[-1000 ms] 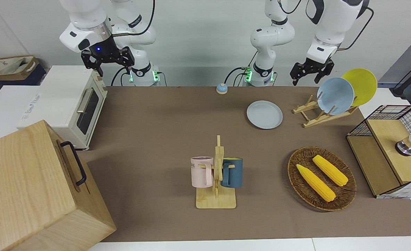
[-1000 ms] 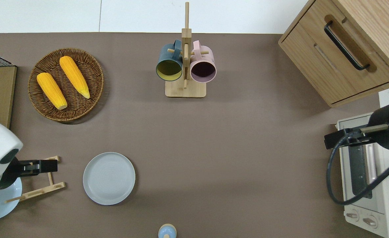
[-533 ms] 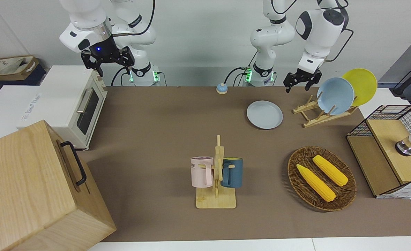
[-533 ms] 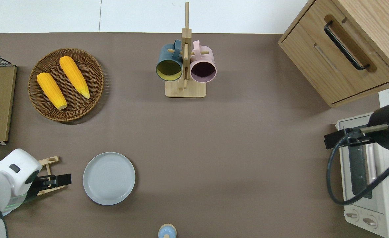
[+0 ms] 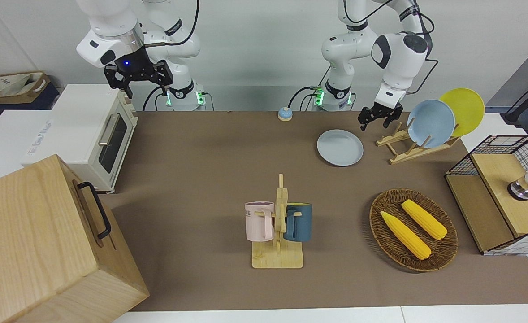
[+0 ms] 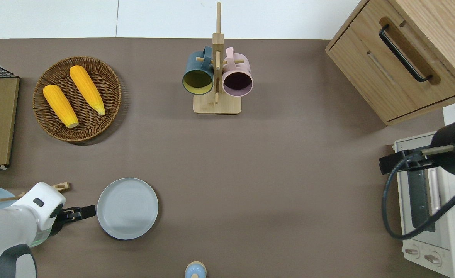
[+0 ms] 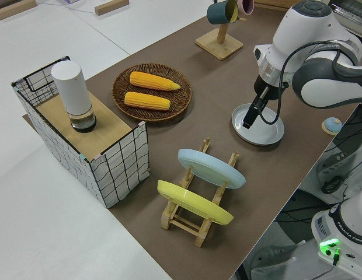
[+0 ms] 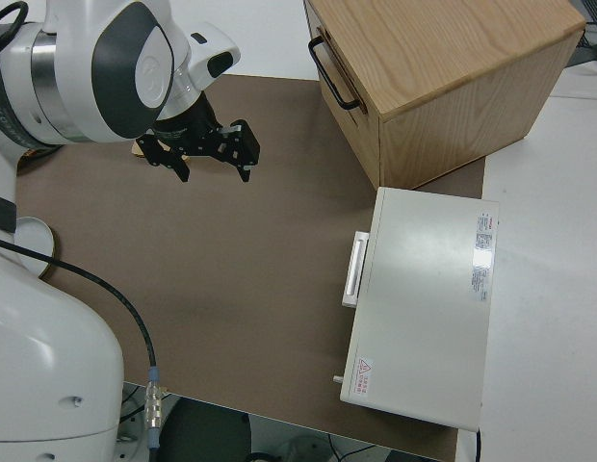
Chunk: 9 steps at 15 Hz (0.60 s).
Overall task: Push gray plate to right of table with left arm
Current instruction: 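Place the left gripper against the gray plate's edge nearest the robot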
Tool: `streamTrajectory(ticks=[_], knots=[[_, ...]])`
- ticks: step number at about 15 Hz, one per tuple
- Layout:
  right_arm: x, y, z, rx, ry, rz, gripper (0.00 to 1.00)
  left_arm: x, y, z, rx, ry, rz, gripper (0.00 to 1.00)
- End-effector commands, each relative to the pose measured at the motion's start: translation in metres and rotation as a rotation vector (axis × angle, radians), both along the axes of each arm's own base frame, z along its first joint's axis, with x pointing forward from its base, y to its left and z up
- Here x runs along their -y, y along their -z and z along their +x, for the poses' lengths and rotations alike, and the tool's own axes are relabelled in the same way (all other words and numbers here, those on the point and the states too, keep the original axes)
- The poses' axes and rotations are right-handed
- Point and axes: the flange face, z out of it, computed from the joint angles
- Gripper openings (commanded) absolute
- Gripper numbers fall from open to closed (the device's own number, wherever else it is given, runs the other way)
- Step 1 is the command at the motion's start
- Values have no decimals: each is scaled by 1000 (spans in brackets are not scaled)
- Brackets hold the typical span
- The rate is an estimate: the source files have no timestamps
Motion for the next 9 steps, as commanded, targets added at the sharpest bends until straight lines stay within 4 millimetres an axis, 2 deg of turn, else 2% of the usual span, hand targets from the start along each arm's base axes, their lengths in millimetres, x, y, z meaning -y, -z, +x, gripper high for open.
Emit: streamTrajectory(ticks=[1,5,9], knots=[[1,-4,-3,-4,14,2,983,2,28,7,1,0,-20,995],[1,-4,-3,-4,15,1,983,1,59,14,-12,0,-26,993],[1,-4,-3,-4,14,2,983,8,79,15,-8,8,-27,991]])
